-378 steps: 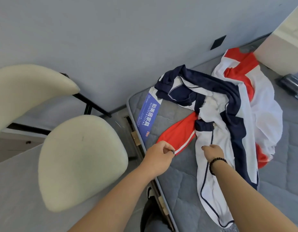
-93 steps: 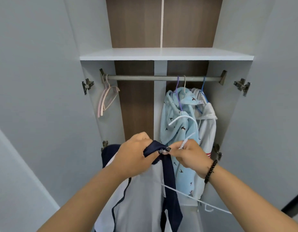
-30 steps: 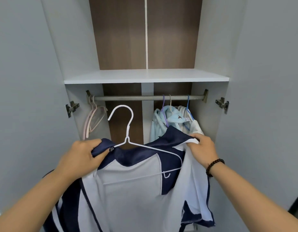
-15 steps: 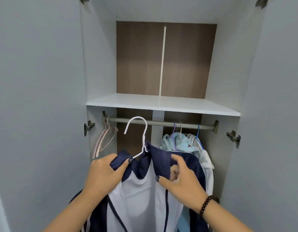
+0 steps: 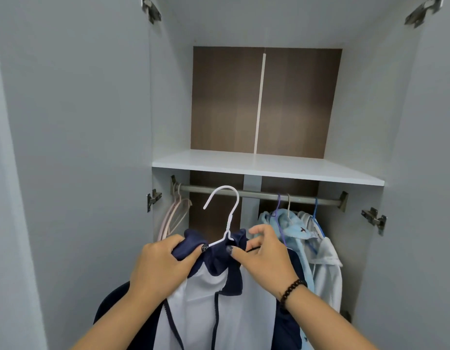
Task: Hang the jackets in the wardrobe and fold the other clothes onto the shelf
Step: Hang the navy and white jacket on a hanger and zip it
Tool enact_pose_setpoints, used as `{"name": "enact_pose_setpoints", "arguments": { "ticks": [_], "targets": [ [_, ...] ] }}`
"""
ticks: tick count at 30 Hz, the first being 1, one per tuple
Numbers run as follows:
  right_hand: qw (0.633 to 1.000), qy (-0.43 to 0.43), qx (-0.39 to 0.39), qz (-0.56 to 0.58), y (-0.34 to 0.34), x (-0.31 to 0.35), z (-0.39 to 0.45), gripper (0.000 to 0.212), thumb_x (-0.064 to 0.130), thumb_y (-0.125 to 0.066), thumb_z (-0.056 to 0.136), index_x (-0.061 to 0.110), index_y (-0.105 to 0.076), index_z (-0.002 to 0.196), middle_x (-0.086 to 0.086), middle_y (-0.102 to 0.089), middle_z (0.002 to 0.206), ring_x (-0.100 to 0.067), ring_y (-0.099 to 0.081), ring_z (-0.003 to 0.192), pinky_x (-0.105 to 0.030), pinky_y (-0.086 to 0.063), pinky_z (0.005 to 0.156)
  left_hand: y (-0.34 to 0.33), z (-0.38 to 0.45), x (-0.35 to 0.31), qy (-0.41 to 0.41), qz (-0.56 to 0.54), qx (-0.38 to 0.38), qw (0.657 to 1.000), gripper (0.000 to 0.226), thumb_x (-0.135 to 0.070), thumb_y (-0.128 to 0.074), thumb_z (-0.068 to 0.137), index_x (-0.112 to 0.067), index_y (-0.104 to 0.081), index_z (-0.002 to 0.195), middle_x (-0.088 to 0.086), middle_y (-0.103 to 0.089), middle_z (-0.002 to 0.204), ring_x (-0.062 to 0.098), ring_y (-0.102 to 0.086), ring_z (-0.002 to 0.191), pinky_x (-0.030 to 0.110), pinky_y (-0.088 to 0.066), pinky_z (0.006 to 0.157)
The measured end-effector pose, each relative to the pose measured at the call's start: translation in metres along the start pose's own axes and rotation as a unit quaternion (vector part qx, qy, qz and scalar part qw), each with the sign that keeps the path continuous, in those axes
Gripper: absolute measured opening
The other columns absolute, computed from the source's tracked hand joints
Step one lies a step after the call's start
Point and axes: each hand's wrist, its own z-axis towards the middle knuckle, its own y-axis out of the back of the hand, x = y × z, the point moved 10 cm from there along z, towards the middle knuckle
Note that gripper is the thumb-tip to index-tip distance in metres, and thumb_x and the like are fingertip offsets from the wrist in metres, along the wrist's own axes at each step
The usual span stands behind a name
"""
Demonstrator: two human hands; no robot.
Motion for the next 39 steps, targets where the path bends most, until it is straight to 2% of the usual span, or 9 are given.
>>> {"name": "enact_pose_setpoints", "arguments": {
  "ticks": [2,7,13,16,22,25,27,31,39],
  "targets": [
    [1.0,-0.02,0.011,-0.003,-0.011,0.002,0.007,0.026,0.006,-0.063,0.082,0.02,-0.055,0.102,0.004,-0.064,0.074,-0.005,-0.057,0.064,-0.011,-0.043,0.056,0.007,0.002,0.01,0.007,0.0,-0.001,1.0,0.032,-0.05,-0.073,0.072,-0.025,-0.057,0.062,-0.01,-0.056,0.052,0.013,-0.054,0.05,0.029,-0.042,0.045],
    [0.933,-0.15,0.068,0.319,-0.043,-0.001,0.008,0.028,-0.016,-0.045,0.082,0.004,-0.058,0.096,-0.007,-0.06,0.059,-0.017,-0.064,0.055,-0.024,-0.052,0.051,0.022,-0.002,0.039,0.025,0.006,0.006,1.0,0.021,-0.049,-0.073,0.073,-0.04,-0.057,0.065,-0.014,-0.056,0.052,0.008,-0.052,0.049,0.02,-0.036,0.046],
    [0.998,-0.052,0.017,-0.012,-0.07,-0.008,0.001,0.036,0.037,-0.076,0.072,0.026,-0.051,0.095,0.007,-0.063,0.068,-0.004,-0.062,0.072,-0.019,-0.049,0.063,0.021,-0.01,0.073,0.034,0.005,0.012,0.999,0.025,-0.048,-0.076,0.072,-0.033,-0.057,0.069,-0.011,-0.056,0.053,0.013,-0.053,0.05,0.025,-0.041,0.047],
    [0.998,-0.042,0.004,-0.043,-0.084,-0.025,0.005,0.028,0.019,-0.071,0.081,0.021,-0.053,0.102,0.007,-0.06,0.07,-0.005,-0.059,0.069,-0.013,-0.045,0.061,0.014,-0.009,0.082,0.039,0.01,0.023,0.999,0.025,-0.052,-0.074,0.071,-0.037,-0.055,0.065,-0.013,-0.055,0.052,0.011,-0.049,0.046,0.024,-0.039,0.046],
    [0.876,-0.231,0.072,0.417,-0.091,-0.083,0.024,0.03,-0.013,-0.047,0.089,0.005,-0.06,0.109,-0.013,-0.07,0.083,-0.019,-0.068,0.066,-0.028,-0.057,0.059,0.008,0.002,0.116,0.097,-0.015,-0.002,0.995,0.03,-0.049,-0.077,0.07,-0.032,-0.055,0.06,-0.011,-0.052,0.047,0.006,-0.046,0.044,0.02,-0.035,0.043],
    [0.974,-0.15,0.03,0.166,-0.058,-0.103,0.041,0.034,-0.007,-0.048,0.09,0.019,-0.061,0.107,0.001,-0.071,0.074,-0.01,-0.06,0.058,-0.022,-0.049,0.054,-0.012,0.008,0.128,0.104,-0.041,0.009,0.994,0.036,-0.05,-0.078,0.068,-0.024,-0.055,0.059,-0.008,-0.05,0.046,0.008,-0.043,0.042,0.024,-0.037,0.044],
    [1.0,-0.026,-0.001,-0.001,-0.042,-0.094,0.054,0.036,-0.001,-0.047,0.092,0.029,-0.06,0.107,0.008,-0.066,0.094,-0.002,-0.059,0.08,-0.012,-0.046,0.072,-0.032,0.015,0.13,0.105,-0.033,0.026,0.994,0.038,-0.051,-0.079,0.068,-0.02,-0.058,0.06,-0.006,-0.055,0.05,0.012,-0.05,0.047,0.032,-0.045,0.048],
    [0.949,0.159,0.084,-0.259,-0.06,-0.084,0.075,0.033,0.028,-0.043,0.1,0.035,-0.047,0.131,0.023,-0.044,0.121,0.008,-0.034,0.116,-0.016,-0.02,0.105,-0.073,0.038,0.121,0.071,-0.033,0.042,0.996,0.037,-0.045,-0.08,0.069,-0.019,-0.057,0.057,-0.005,-0.056,0.053,0.014,-0.053,0.051,0.024,-0.044,0.047],
    [0.937,0.205,0.141,-0.244,-0.062,-0.101,0.135,0.025,0.025,-0.038,0.101,0.017,-0.059,0.113,0.011,-0.053,0.099,-0.01,-0.056,0.091,-0.028,-0.046,0.086,-0.137,0.096,0.107,0.016,-0.047,0.047,0.998,0.03,-0.042,-0.08,0.069,-0.034,-0.054,0.056,-0.013,-0.054,0.051,0.008,-0.051,0.047,0.016,-0.037,0.043]
  ]
}}
